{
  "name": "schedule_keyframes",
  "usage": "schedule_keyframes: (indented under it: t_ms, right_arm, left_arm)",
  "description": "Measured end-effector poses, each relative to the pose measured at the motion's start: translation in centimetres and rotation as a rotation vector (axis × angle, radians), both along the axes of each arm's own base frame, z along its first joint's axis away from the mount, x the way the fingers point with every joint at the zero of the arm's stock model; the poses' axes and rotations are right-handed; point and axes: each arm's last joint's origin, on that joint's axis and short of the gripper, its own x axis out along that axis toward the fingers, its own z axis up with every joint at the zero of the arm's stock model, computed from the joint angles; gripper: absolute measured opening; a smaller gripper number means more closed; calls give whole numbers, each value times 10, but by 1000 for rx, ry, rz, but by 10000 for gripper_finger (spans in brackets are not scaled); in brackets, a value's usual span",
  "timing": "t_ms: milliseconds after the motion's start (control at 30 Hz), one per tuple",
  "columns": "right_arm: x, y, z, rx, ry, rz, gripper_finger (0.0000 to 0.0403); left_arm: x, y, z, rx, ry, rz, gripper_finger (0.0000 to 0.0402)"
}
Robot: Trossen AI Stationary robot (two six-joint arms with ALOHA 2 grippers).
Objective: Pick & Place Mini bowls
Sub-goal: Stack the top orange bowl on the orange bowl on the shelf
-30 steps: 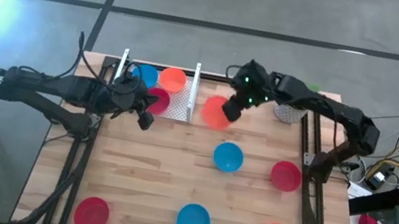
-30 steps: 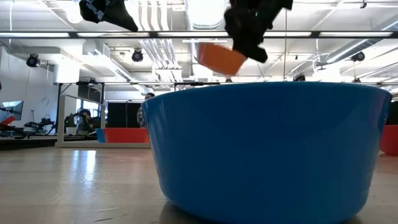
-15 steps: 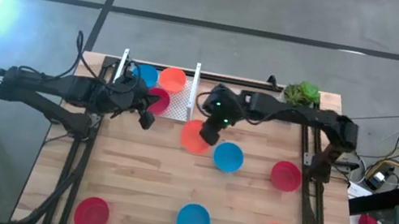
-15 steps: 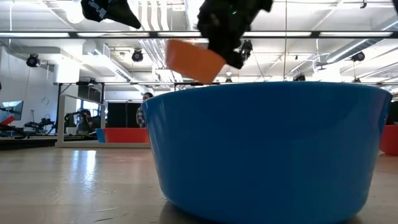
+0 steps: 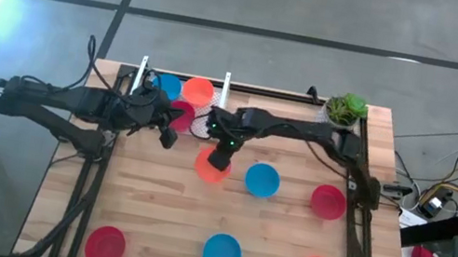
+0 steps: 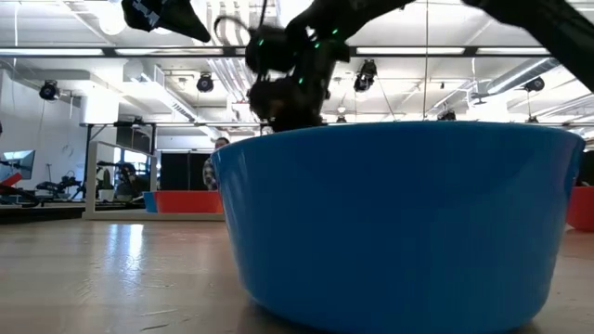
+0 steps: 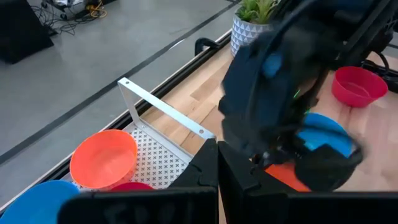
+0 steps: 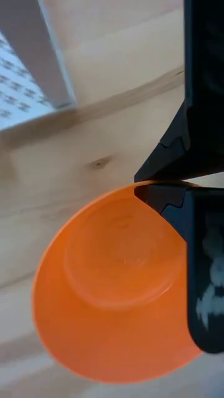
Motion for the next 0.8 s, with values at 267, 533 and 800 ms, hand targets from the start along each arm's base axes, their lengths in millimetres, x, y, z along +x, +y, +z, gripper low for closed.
schedule_keyframes:
  t_ms: [267,533,800]
  right_arm:
    - [19,-2,-17,12,67,34,8]
    - [21,0,-22,44,103,42,8]
    - [21,2,-21,42,101,48,13]
  left_arm:
    - [-2,0,1,6,-1,-3,0]
    - [-3,0,2,20,3,-12,0]
    - [-5,0,3,20,-1,-13,0]
